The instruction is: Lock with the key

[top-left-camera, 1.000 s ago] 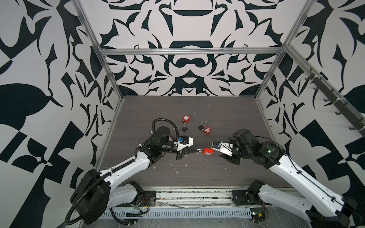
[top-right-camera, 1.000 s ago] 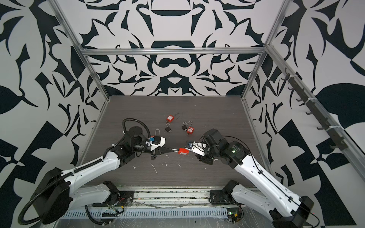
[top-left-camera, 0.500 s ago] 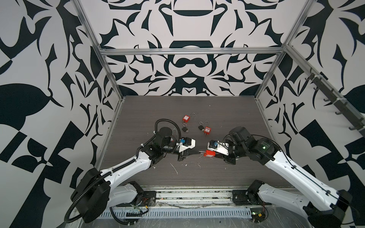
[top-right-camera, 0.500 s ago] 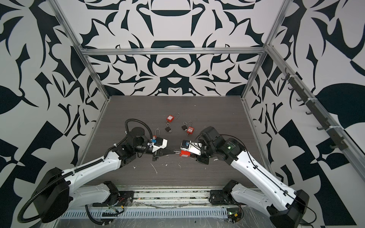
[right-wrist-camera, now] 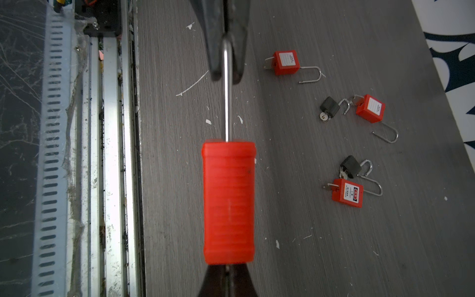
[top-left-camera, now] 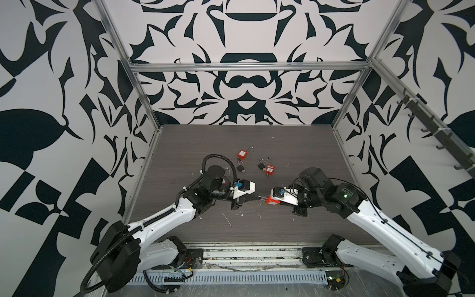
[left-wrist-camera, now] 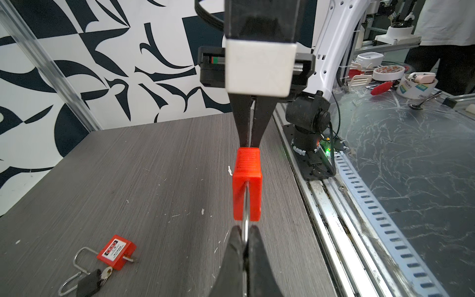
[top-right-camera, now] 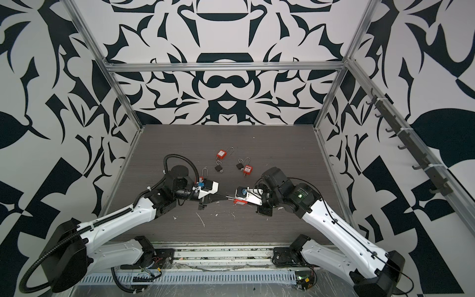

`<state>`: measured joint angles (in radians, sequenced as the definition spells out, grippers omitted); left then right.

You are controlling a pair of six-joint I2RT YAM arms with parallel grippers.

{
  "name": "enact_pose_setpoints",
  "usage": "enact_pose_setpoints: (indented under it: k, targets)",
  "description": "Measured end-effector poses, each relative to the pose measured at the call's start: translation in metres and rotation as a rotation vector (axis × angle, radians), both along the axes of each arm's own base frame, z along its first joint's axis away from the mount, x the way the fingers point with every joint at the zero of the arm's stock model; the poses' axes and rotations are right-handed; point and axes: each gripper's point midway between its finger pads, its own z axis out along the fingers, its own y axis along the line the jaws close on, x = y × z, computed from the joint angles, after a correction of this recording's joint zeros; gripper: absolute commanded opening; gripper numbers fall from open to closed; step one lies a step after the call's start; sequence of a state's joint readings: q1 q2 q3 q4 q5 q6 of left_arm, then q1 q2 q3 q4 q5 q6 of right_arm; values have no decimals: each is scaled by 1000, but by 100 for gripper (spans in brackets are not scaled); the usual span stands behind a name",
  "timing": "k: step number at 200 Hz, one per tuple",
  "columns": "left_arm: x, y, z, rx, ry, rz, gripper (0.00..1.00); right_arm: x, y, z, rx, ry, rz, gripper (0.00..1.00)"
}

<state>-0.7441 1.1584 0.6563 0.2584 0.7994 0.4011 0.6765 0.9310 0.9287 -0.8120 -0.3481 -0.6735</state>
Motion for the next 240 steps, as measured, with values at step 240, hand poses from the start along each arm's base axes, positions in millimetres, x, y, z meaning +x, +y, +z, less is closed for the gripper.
enact_pose_setpoints:
  k: [240]
  targets:
    - [75,-30,-46,407,288,-13,0,76,-90,6,32,-235,-650,0]
